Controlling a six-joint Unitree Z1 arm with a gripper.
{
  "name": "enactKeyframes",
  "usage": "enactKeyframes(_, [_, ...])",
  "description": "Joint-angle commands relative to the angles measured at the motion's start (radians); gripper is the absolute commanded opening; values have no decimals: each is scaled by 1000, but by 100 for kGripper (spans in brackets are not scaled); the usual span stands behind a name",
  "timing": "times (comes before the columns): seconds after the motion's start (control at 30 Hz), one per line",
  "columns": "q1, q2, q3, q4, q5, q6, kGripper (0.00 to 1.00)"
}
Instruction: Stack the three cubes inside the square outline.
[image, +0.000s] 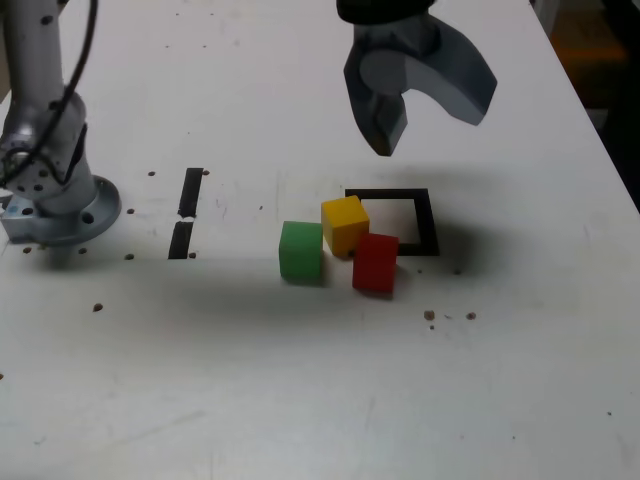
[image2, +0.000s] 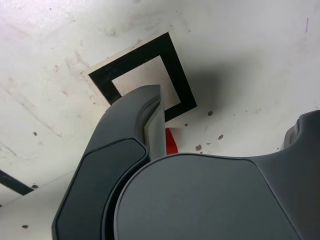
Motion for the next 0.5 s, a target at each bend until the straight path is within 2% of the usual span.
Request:
enactKeyframes(0.0, [2, 18, -2, -6, -5, 1, 93])
enactKeyframes(0.47, [-5, 77, 48, -37, -64, 1, 93])
